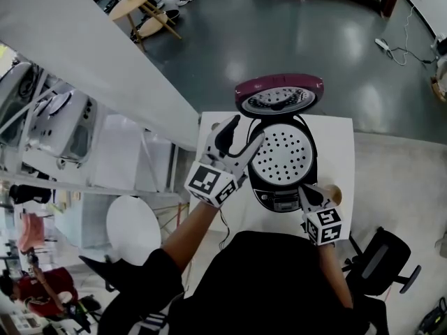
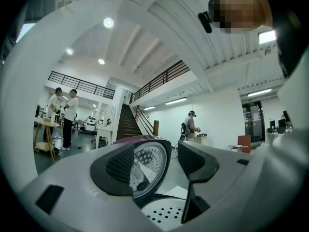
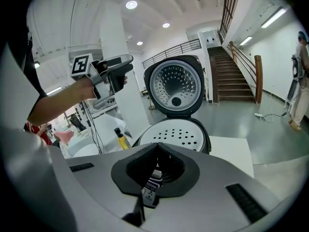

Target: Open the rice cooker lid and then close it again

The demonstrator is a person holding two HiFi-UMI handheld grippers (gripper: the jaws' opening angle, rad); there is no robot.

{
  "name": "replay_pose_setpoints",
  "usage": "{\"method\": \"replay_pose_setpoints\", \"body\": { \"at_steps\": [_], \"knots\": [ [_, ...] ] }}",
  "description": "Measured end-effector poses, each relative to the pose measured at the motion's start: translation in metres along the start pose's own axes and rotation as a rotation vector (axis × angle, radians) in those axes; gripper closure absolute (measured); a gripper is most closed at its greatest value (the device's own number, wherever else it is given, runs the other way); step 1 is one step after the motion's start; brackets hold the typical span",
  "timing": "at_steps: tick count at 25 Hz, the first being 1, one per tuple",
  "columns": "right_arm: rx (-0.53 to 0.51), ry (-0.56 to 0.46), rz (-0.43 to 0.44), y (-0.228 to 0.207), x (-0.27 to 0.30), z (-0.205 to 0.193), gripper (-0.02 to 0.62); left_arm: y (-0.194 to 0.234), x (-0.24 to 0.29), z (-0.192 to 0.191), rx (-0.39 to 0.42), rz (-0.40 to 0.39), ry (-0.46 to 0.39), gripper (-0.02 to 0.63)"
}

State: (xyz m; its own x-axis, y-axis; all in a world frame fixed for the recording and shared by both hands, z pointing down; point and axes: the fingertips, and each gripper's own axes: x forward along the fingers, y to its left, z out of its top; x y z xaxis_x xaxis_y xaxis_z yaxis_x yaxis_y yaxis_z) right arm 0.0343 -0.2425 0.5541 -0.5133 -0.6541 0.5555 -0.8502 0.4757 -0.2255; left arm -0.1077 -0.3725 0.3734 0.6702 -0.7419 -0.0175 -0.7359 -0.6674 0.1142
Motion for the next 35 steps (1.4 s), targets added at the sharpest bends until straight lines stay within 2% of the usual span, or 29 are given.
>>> {"method": "replay_pose_setpoints", "body": {
  "at_steps": [4, 8, 17, 21, 28, 33, 35],
  "knots": [
    [0.007, 0.0, 0.005, -0.005, 0.004, 0.002, 0.595, 0.018, 0.012, 0.01, 0.007, 0.012, -0.003, 0.345],
    [0.028, 0.003, 0.015, -0.007, 0.007, 0.002, 0.595, 0.034, 0.025, 0.019, -0.024, 0.019, -0.001, 0.345],
    [0.038, 0.018, 0.011, -0.012, 0.009, -0.002, 0.595, 0.055, 0.059, 0.033, 0.004, -0.007, 0.019, 0.345],
    [0.039, 0.026, 0.018, -0.009, 0.011, -0.006, 0.595, 0.064, 0.069, 0.03, -0.049, -0.026, 0.028, 0.345],
    [0.054, 0.041, 0.013, -0.014, 0.012, -0.013, 0.595, 0.075, 0.085, 0.025, -0.003, -0.034, 0.073, 0.345],
    [0.059, 0.045, 0.013, -0.014, 0.013, -0.017, 0.595, 0.074, 0.097, 0.019, -0.018, -0.105, 0.125, 0.337],
    [0.062, 0.047, 0.015, -0.013, 0.014, -0.018, 0.595, 0.074, 0.101, 0.015, -0.01, -0.108, 0.145, 0.334]
  ]
}}
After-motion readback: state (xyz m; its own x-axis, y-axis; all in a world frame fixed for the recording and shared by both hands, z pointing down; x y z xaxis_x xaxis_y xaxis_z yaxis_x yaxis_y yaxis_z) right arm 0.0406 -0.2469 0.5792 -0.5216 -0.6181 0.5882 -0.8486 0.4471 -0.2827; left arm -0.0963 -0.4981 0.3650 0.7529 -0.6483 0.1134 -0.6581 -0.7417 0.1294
